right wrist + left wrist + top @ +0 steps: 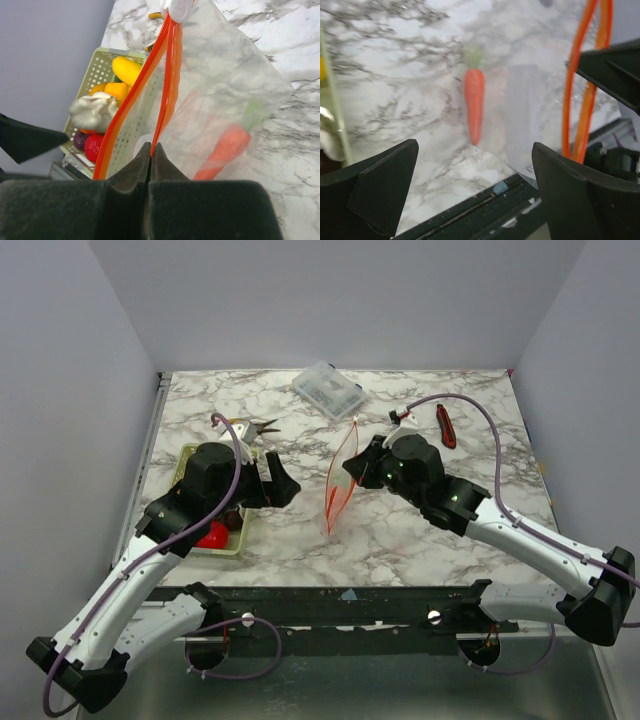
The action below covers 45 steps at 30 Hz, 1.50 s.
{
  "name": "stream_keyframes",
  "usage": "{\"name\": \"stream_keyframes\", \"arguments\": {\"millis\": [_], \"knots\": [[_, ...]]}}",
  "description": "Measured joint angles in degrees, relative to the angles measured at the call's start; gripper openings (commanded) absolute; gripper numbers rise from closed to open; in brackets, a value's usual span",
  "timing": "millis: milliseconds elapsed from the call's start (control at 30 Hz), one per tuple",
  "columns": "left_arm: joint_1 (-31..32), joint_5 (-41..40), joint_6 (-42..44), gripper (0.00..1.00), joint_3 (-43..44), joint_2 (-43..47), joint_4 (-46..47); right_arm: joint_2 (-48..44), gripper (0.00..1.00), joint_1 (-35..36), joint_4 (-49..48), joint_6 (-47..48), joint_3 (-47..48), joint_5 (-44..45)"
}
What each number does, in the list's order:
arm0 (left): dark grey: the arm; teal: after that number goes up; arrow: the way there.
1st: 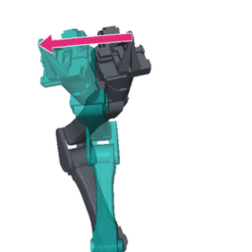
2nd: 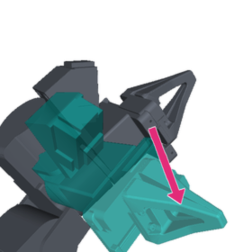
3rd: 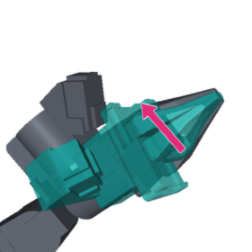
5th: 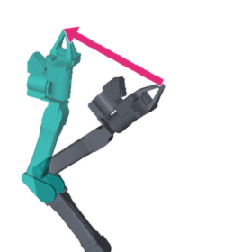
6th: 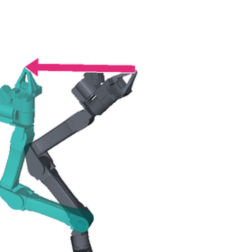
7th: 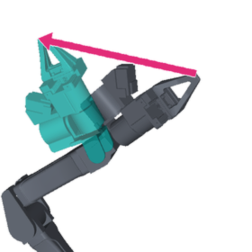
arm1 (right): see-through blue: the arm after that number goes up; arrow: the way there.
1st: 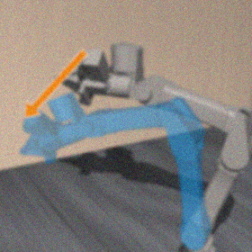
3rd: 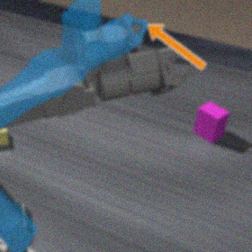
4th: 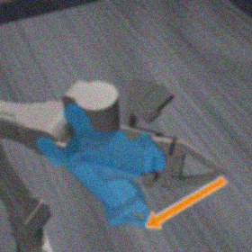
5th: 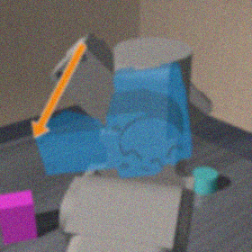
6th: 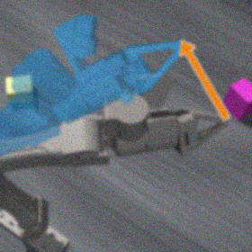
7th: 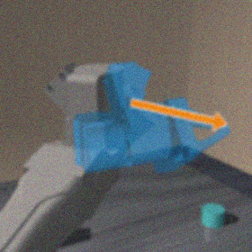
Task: Place the food in the zip-top bag and seal the zipper
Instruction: Pick up the fake vegetable from the bin.
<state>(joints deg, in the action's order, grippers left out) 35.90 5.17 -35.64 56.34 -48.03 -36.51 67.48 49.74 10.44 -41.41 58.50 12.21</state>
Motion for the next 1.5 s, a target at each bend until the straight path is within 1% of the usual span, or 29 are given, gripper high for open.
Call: {"name": "stream_keyframes", "arguments": {"millis": [100, 133, 233, 367, 467, 600, 633, 667, 700, 733, 900, 1067, 1167, 1200, 1267, 1367, 1500], "knots": [[-5.7, -0.9, 3.9, 0.99, 2.3, -0.4, -2.3, -0.7, 0.00, 0.0, 1.2, 2.0, 0.0, 1.6], [-9.0, -1.4, 5.6, 0.99, 3.0, -1.1, -3.5, -1.0, 0.00, 0.0, 1.5, 2.7, -0.1, 2.0], [-15.0, -5.2, 10.1, 0.99, 3.2, -3.5, -6.2, -2.3, 0.00, 0.0, 2.1, 4.8, -0.8, 2.3], [-19.0, -13.2, 13.7, 0.99, 3.1, -8.5, -9.1, -3.3, 0.00, 0.0, 2.7, 7.5, -0.8, 2.3], [-20.8, -17.7, 13.0, 0.99, 3.1, -12.6, -10.1, -3.5, 0.00, 0.0, 2.8, 9.2, -0.8, 2.3], [-23.6, -20.1, 11.5, 0.99, 2.8, -15.6, -9.5, -3.8, 0.00, 0.0, 2.9, 10.9, -0.8, 2.3], [-24.5, -20.5, 11.1, 0.97, 2.6, -15.9, -9.2, -3.9, 0.00, 0.0, 2.9, 11.2, -0.8, 2.3], [-25.0, -20.9, 10.7, 0.93, 2.3, -16.1, -8.5, -4.0, 0.00, 0.0, 3.0, 11.5, -0.8, 2.2], [-25.4, -21.1, 10.7, 0.86, 1.9, -16.2, -7.8, -4.2, 0.00, 0.0, 3.0, 11.7, -0.8, 2.2], [-25.7, -21.1, 10.7, 0.83, 1.6, -16.5, -7.0, -4.3, 0.00, 0.0, 3.0, 11.9, -0.8, 2.1], [-24.6, -22.9, 12.4, 0.83, 1.3, -19.8, -5.0, -4.8, 0.00, 0.0, 2.9, 12.6, -1.0, 2.1], [-19.8, -29.9, 15.1, 0.84, 1.9, -23.7, -5.6, -4.8, 0.00, -0.2, 2.9, 12.9, -1.2, 2.0], [-16.6, -35.3, 16.4, 0.86, 5.0, -26.3, -7.4, -4.8, 0.00, -0.2, 2.9, 12.9, -1.3, 2.0], [-15.0, -37.8, 16.9, 0.85, 6.8, -27.8, -8.1, -4.8, 0.00, -0.2, 2.9, 12.9, -1.4, 2.0], [-12.8, -40.9, 17.7, 0.79, 10.0, -30.4, -9.3, -4.8, 0.00, -0.2, 2.9, 12.9, -1.4, 2.0], [-11.2, -41.8, 18.9, 0.77, 13.1, -33.7, -10.2, -4.8, 0.00, -0.2, 2.9, 12.9, -1.4, 2.0], [-11.2, -41.7, 19.9, 0.76, 14.1, -38.2, -11.7, -4.9, 0.00, -0.2, 2.9, 12.9, -1.4, 2.0]]}}
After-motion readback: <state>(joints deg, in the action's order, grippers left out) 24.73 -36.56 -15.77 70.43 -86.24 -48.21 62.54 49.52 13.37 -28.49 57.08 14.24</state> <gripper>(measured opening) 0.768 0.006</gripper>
